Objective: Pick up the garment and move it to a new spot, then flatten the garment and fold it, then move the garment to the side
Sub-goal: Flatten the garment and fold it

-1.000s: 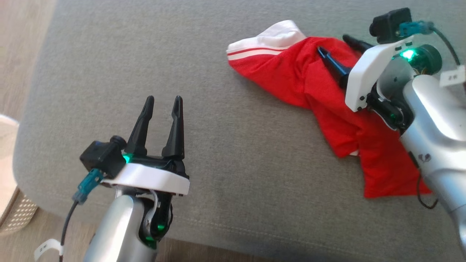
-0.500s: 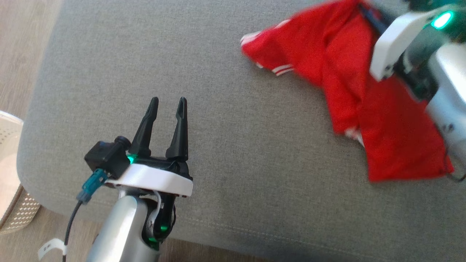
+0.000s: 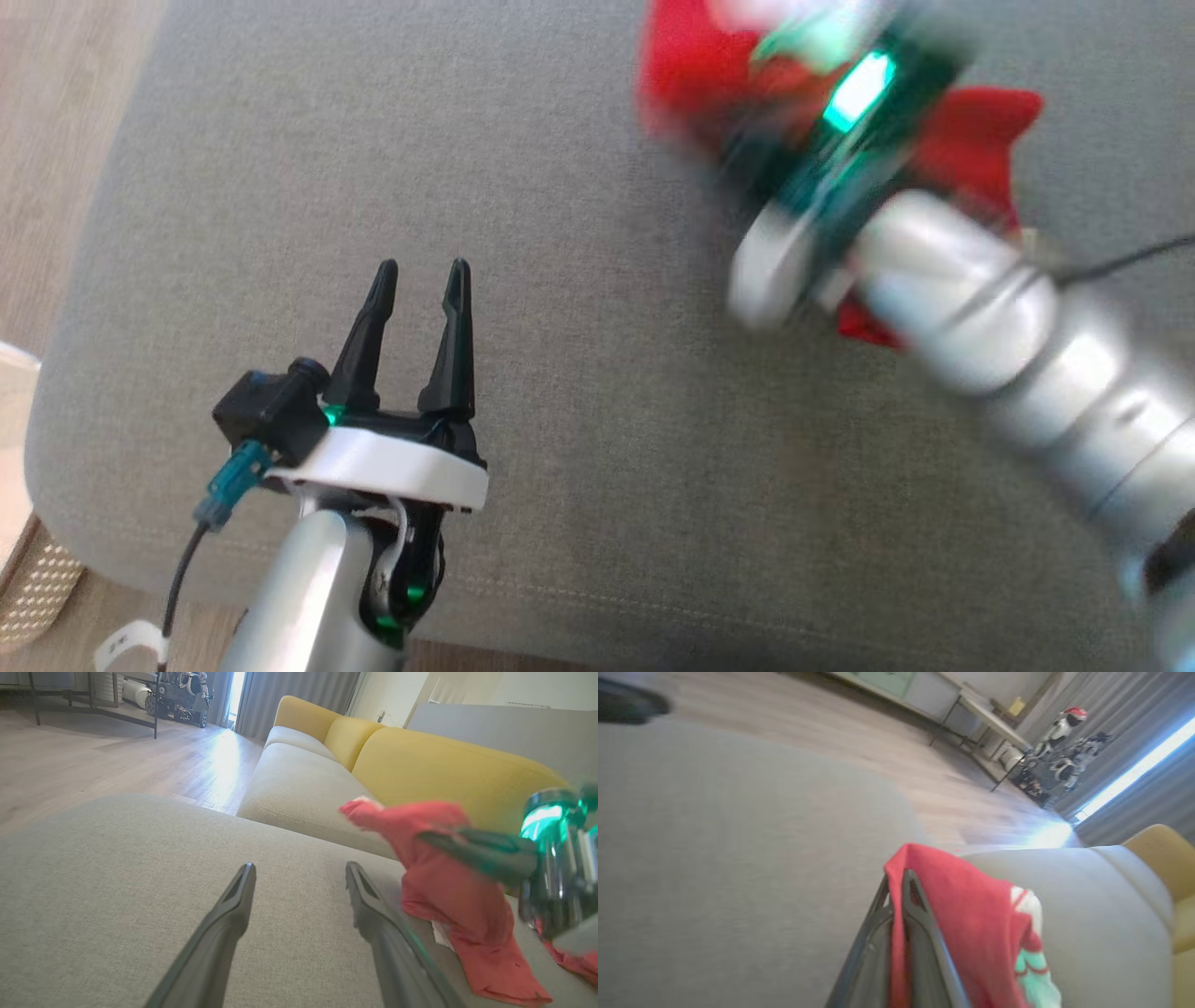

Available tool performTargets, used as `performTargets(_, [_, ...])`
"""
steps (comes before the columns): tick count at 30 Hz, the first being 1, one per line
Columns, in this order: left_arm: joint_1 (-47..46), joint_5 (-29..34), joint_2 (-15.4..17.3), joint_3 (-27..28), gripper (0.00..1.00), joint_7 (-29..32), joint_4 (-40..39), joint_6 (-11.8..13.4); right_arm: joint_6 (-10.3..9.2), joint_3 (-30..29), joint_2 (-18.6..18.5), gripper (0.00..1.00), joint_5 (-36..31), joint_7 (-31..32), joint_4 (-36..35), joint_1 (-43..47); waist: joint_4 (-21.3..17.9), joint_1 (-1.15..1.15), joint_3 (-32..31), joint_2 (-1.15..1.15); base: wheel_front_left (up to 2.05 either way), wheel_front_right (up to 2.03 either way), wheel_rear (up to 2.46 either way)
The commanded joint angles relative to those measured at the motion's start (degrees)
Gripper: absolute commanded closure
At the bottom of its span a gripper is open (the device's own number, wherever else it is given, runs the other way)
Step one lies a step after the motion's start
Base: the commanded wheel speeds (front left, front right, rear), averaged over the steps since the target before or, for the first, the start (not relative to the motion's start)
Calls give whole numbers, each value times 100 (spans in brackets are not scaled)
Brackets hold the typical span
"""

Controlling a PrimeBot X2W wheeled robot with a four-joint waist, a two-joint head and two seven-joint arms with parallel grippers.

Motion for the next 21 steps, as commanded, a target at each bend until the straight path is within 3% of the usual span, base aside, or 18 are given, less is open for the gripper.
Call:
performTargets(1, [-6,50,38,184,0,-29,-137,-6,-5,92,114,100,18,58,-177,252,-55,0,-50,0,0,0,0])
performTargets(5, [33,72,38,154,0,-29,-97,-20,-5,909,324,100,354,551,-512,1001,-130,0,-146,0,0,0,0])
performTargets(6, [41,79,38,148,0,-29,-86,-25,-5,989,345,60,422,704,-625,1198,-146,0,-170,0,0,0,0])
performTargets(7, [50,86,38,148,0,-29,-74,-26,-5,1022,354,0,532,855,-743,1416,-164,0,-197,0,0,0,0])
performTargets(10, [77,107,38,153,0,-29,-42,-32,-5,1036,278,0,512,1294,-1224,2014,-218,0,-262,0,0,0,0])
performTargets(14, [146,161,38,240,0,-29,-18,-38,-5,930,-100,0,882,1295,-1542,1996,-404,0,-373,0,0,0,0])
performTargets(17, [199,182,38,295,0,-29,-13,-33,-5,193,-295,0,1038,1183,-1600,2026,-543,0,-475,0,0,0,0])
performTargets(21, [252,206,38,384,0,-29,-52,-25,-5,-1253,-368,0,835,933,-1675,2325,-749,0,-595,0,0,0,0])
